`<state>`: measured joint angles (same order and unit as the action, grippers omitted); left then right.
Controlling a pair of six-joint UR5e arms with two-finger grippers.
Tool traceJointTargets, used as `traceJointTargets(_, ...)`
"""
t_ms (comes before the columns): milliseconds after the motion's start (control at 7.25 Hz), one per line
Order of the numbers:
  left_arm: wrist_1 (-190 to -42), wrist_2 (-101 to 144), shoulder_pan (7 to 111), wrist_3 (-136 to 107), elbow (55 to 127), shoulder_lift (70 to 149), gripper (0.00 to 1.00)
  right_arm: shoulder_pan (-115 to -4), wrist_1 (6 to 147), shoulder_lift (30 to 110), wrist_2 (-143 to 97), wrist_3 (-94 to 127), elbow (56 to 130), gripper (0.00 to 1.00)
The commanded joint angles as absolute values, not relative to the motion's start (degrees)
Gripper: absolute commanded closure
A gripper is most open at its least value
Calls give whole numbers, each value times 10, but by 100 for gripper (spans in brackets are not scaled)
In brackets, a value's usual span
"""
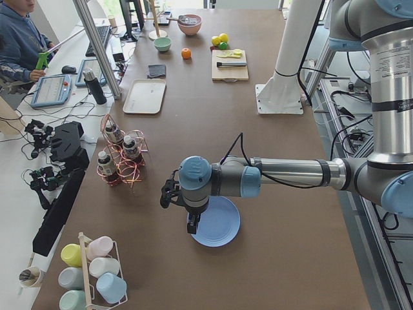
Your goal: Pick orange to plate
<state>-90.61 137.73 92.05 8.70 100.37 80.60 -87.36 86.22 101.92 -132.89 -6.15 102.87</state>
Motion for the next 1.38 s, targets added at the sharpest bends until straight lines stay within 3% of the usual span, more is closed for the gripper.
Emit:
traceJointTargets(0, -906, 1377, 920, 88, 1005, 800, 2, -874, 862, 1020, -1329, -62, 1028, 0)
traceJointTargets(966, -936, 1377, 925, 84, 1019, 799, 2, -873, 861, 1013, -1347, -61, 1028, 0)
traceJointTargets(1241, -936, 1377, 926, 83, 1020, 804, 2, -873, 778, 1015, -1348, -58, 1019, 0)
